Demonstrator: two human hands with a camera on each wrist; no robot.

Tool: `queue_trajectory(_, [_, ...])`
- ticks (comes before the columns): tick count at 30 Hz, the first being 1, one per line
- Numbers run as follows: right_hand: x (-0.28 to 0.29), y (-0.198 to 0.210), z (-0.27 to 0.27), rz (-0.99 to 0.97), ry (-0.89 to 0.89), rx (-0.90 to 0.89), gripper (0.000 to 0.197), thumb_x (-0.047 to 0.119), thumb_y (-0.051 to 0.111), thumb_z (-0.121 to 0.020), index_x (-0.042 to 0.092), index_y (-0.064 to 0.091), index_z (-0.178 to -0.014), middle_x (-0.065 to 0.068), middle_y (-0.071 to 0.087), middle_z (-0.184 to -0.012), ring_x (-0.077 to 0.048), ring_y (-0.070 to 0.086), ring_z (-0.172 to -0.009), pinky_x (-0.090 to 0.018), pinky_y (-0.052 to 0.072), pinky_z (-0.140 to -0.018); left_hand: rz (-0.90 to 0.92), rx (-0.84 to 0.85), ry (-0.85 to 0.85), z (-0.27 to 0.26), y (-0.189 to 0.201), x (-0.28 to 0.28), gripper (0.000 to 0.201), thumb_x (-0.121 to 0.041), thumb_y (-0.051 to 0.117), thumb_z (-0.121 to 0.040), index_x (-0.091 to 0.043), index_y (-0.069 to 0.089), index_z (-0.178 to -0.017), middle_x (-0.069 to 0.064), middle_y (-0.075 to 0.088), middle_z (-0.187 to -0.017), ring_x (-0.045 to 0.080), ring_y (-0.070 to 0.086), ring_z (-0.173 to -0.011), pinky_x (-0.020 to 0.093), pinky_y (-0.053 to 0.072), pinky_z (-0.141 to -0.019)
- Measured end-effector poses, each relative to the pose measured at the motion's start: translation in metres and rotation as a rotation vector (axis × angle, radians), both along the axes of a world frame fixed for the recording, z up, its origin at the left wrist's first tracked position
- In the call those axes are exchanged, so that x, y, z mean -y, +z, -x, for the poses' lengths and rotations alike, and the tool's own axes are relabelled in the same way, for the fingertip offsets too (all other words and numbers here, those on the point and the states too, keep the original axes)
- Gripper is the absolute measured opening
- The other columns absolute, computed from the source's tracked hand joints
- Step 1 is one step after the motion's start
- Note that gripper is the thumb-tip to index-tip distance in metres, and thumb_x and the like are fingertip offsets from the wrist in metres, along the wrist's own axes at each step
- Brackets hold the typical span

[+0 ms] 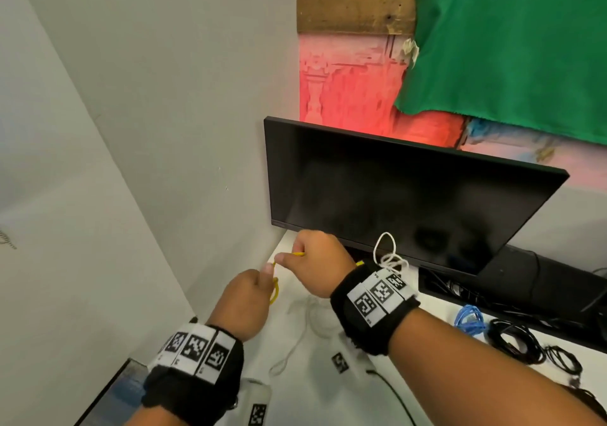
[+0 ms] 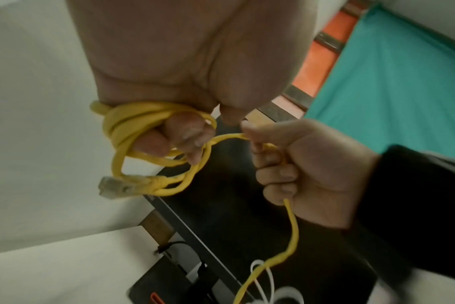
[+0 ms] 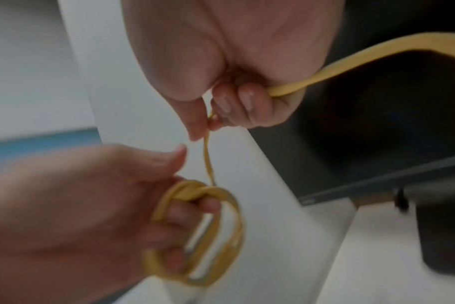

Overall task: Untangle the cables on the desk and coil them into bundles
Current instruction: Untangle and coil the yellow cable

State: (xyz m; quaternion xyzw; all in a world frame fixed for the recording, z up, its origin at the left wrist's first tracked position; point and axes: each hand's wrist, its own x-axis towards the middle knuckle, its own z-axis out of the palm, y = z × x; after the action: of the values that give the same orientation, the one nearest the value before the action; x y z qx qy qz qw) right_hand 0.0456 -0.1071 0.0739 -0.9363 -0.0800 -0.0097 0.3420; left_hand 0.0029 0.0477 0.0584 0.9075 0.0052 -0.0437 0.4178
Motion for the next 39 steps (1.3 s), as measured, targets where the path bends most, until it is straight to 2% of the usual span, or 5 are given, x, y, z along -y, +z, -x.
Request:
queue_trajectory(7, [-0.018, -0.031, 0.047, -0.518, 0.257, -0.107, 0.009, 0.023, 0.06, -0.093, 0.028, 0.062, -0.086, 0.012, 0.068, -0.078, 0.001, 0.058, -0.063, -0.02, 0.046, -0.067, 0.251, -0.229, 0.08, -0.012, 0.0, -0.008, 0.078, -0.071, 0.032, -0.091, -0.005, 0.068, -0.069, 0.0, 0.057, -0.05, 0.02, 0.053, -0.056, 0.03, 0.043, -0.064])
queue_trajectory(19, [0.004, -0.057, 0.052, -0.57, 0.229, -0.016, 0.019, 0.025, 0.065, -0.08, 0.031, 0.062, -0.097, 0.014, 0.066, -0.095, -0.009, 0.064, -0.086, -0.034, 0.052, -0.079, 1.094, -0.115, 0.342, -0.015, 0.012, -0.012, 0.031, -0.02, 0.046, -0.101, -0.006, 0.054, -0.074, -0.002, 0.04, -0.047, 0.014, 0.041, -0.04, 0.026, 0.045, -0.049])
queue_trajectory(26, [0.091, -0.149, 0.035, 0.389, 0.155, -0.406, 0.037, 0.021, 0.055, -0.093, 0.018, 0.061, -0.129, -0.003, 0.057, -0.133, -0.026, 0.054, -0.125, -0.033, 0.043, -0.105, 0.945, 0.095, 0.061, -0.008, 0.077, -0.018, 0.034, -0.022, 0.042, -0.102, -0.009, 0.054, -0.072, -0.008, 0.031, -0.046, 0.009, 0.027, -0.039, 0.023, 0.033, -0.044])
queue_trajectory(34, [0.089, -0.189, 0.052, 0.305, 0.115, -0.431, 0.074, 0.072, 0.018, -0.093, 0.02, 0.056, -0.129, -0.003, 0.054, -0.134, -0.024, 0.047, -0.129, -0.034, 0.035, -0.108, 0.934, 0.355, 0.002, -0.044, 0.171, -0.044, 0.035, -0.03, 0.045, -0.099, -0.02, 0.057, -0.067, -0.011, 0.039, -0.047, 0.006, 0.029, -0.038, 0.02, 0.034, -0.042])
queue_trajectory(39, [0.084, -0.173, 0.048, 0.131, 0.099, -0.332, 0.037, 0.045, 0.042, -0.103, 0.027, 0.062, -0.128, -0.003, 0.051, -0.143, -0.016, 0.037, -0.141, -0.024, 0.026, -0.114, 0.659, 0.293, 0.012, -0.062, 0.142, -0.012, 0.035, -0.023, 0.05, -0.098, -0.014, 0.059, -0.066, 0.005, 0.043, -0.063, 0.011, 0.037, -0.041, 0.022, 0.037, -0.041])
